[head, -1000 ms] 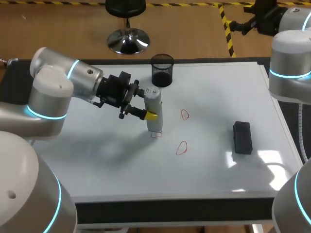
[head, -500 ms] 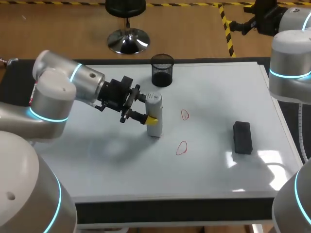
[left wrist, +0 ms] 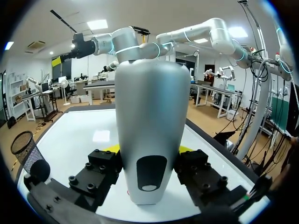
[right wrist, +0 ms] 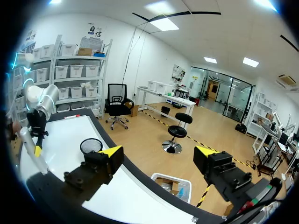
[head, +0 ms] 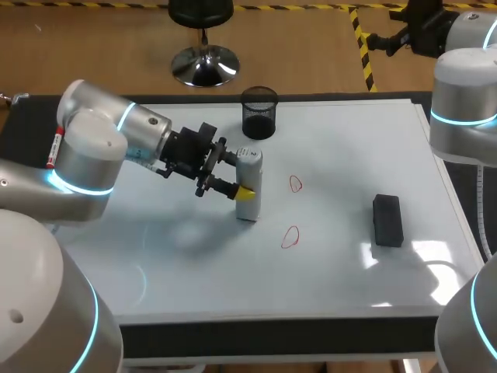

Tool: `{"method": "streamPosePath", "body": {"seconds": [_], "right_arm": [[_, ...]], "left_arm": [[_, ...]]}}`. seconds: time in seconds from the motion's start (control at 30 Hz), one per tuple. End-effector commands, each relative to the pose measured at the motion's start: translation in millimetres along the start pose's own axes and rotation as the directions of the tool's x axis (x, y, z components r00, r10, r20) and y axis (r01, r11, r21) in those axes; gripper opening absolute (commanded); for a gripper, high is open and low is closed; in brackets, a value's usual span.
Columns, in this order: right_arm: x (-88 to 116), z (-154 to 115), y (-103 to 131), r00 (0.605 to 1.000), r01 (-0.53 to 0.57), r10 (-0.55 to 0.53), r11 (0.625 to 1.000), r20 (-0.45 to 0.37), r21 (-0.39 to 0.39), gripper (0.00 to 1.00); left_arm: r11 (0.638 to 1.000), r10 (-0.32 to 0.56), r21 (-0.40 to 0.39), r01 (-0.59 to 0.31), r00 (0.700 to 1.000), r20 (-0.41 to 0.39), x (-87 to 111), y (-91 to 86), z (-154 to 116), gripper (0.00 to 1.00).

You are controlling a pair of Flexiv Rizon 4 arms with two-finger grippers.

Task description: Pick up the inspection probe, press it on each red-marked spot on the whiteboard one by one, put down the probe, pick up the eraser, and wipe off all the red marks.

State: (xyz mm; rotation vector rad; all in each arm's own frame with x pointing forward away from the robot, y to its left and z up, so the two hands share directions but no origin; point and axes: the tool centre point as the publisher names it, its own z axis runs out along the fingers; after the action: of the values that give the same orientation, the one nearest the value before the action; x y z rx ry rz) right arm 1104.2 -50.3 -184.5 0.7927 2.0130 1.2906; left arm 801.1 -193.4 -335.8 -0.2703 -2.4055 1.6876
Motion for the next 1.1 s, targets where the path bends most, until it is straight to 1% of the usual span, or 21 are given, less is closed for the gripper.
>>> {"method": "streamPosePath", "body": {"seconds": [0.03,0.47,0.7,1.1], "right_arm": [[0.0,0.0,0.0,1.0,0.0,0.0,1.0,0.0,0.0,1.0],[0.0,0.0,0.0,1.0,0.0,0.0,1.0,0.0,0.0,1.0],[0.0,0.0,0.0,1.0,0.0,0.0,1.0,0.0,0.0,1.0],[0.0,0.0,0.0,1.0,0.0,0.0,1.0,0.0,0.0,1.0]], "left_arm": [[1.0,-0.002,-0.003,0.002,1.0,-0.002,-4.7,14.6,6.0,0.0],[1.0,0.01,0.007,-0.01,1.0,-0.008,-1.0,14.6,2.9,0.0],[1.0,0.021,0.012,-0.02,0.999,-0.032,0.8,14.1,2.6,0.0],[1.0,0.023,0.011,-0.023,0.999,-0.031,1.7,13.4,2.6,0.0]]}}
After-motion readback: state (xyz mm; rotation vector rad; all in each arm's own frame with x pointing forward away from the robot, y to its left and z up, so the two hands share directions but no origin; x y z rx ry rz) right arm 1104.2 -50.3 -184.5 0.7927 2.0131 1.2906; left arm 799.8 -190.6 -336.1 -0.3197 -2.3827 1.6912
